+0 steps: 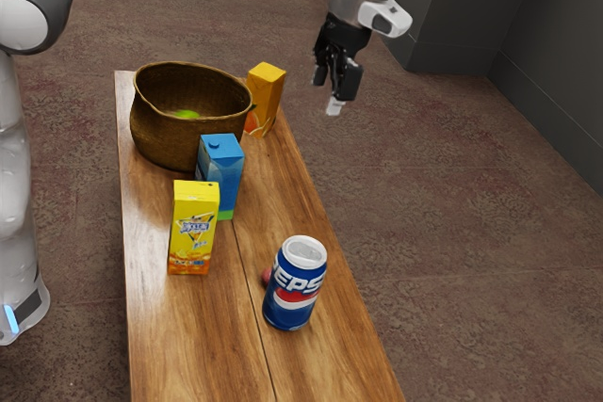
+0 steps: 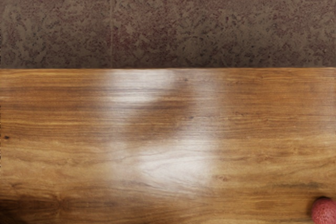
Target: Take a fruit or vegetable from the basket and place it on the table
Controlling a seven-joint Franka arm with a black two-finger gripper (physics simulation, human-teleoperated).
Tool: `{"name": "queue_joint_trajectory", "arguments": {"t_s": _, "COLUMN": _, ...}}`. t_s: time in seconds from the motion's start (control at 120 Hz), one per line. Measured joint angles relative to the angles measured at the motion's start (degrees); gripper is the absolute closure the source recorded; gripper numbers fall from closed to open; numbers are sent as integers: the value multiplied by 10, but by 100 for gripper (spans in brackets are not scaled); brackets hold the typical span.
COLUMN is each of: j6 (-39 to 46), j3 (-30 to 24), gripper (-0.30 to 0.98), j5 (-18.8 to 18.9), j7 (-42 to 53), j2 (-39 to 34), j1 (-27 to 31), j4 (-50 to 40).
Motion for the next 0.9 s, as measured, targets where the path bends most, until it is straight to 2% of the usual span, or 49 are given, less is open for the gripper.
{"name": "queue_joint_trajectory", "arguments": {"t_s": 0.25, "j6": 37, "j3": 5, "gripper": 0, "j5": -2, "j7": -6, "j2": 0, "j1": 5, "j4": 23}}
{"name": "queue_joint_trajectory", "arguments": {"t_s": 0.317, "j6": 42, "j3": 47, "gripper": 0, "j5": 2, "j7": -8, "j2": 1, "j1": -30, "j4": 40}}
{"name": "queue_joint_trajectory", "arguments": {"t_s": 0.392, "j6": 46, "j3": 120, "gripper": 0, "j5": 7, "j7": -10, "j2": 10, "j1": -73, "j4": 46}}
{"name": "queue_joint_trajectory", "arguments": {"t_s": 0.483, "j6": 49, "j3": 180, "gripper": 0, "j5": 9, "j7": -11, "j2": 19, "j1": -81, "j4": 48}}
{"name": "queue_joint_trajectory", "arguments": {"t_s": 0.575, "j6": 50, "j3": 202, "gripper": 0, "j5": 11, "j7": -13, "j2": 20, "j1": -50, "j4": 48}}
{"name": "queue_joint_trajectory", "arguments": {"t_s": 0.767, "j6": 51, "j3": 207, "gripper": 0, "j5": 11, "j7": -16, "j2": 21, "j1": 55, "j4": 43}}
{"name": "queue_joint_trajectory", "arguments": {"t_s": 0.817, "j6": 53, "j3": 207, "gripper": 0, "j5": 11, "j7": -17, "j2": 13, "j1": 82, "j4": 19}}
{"name": "queue_joint_trajectory", "arguments": {"t_s": 0.867, "j6": 61, "j3": 205, "gripper": 0, "j5": 10, "j7": -18, "j2": -29, "j1": 101, "j4": -45}}
{"name": "queue_joint_trajectory", "arguments": {"t_s": 0.9, "j6": 70, "j3": 203, "gripper": 0, "j5": 11, "j7": -18, "j2": -64, "j1": 92, "j4": -93}}
